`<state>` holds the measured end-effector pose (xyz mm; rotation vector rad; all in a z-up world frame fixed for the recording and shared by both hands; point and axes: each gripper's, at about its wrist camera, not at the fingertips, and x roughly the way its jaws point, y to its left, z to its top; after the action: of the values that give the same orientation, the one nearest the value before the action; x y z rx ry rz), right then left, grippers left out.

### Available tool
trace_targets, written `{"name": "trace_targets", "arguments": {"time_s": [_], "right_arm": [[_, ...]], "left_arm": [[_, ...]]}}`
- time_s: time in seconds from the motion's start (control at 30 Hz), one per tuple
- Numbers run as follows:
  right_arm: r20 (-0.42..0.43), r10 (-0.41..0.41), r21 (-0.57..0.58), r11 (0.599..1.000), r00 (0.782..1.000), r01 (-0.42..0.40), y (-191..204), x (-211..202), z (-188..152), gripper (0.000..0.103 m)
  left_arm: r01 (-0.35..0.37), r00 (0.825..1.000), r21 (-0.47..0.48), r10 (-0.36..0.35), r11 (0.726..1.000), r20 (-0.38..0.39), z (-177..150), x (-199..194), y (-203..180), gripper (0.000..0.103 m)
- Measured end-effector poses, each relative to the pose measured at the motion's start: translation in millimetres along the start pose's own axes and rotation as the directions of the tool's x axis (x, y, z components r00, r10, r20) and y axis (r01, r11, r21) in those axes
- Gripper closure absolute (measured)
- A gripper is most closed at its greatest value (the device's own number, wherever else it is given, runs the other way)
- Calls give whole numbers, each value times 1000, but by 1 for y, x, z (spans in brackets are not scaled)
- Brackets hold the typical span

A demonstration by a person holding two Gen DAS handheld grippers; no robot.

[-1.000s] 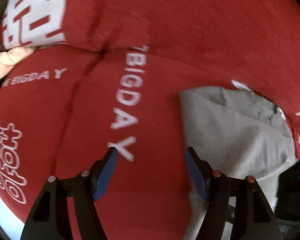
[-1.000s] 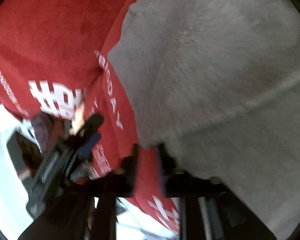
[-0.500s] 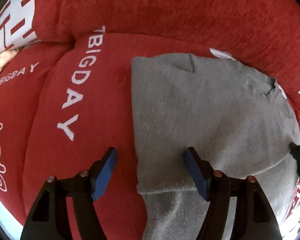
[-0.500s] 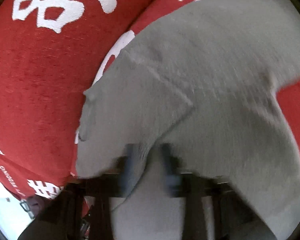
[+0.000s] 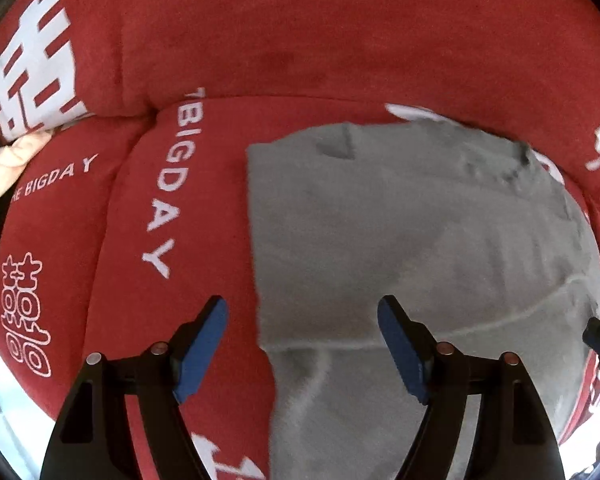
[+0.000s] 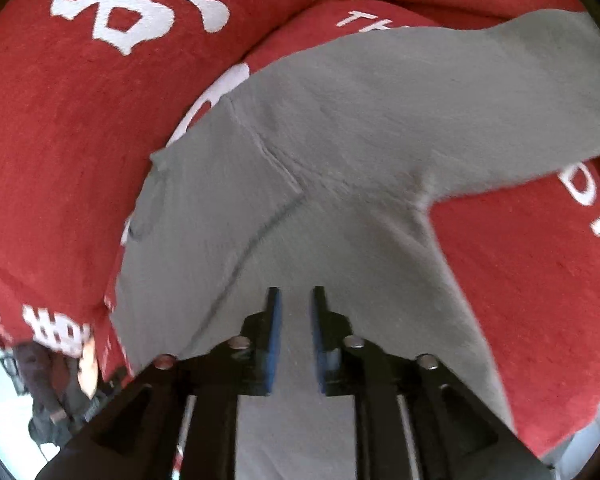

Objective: Fold small clothes

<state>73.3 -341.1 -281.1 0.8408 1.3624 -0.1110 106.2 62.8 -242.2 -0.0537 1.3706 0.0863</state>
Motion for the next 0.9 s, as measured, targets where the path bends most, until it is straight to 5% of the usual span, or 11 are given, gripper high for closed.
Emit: {"name": "trace_targets", "arguments": {"time_s": [0.07, 0.3, 0.9], "right_arm": [[-17, 13, -2, 1000, 1000, -13, -10, -9, -6, 64], [-59, 47, 101, 994, 997, -40, -63, -37, -19, 63], [70, 71, 281, 956, 995, -88, -190, -100, -1, 60]], "left_arm": [[4, 1000, 18, -4, 1000, -19, -2, -5, -15, 25], [61, 996, 105, -54, 993, -67, -20, -21, -92, 25], [171, 975, 316, -115, 933, -188, -64, -11, -296, 25]]}}
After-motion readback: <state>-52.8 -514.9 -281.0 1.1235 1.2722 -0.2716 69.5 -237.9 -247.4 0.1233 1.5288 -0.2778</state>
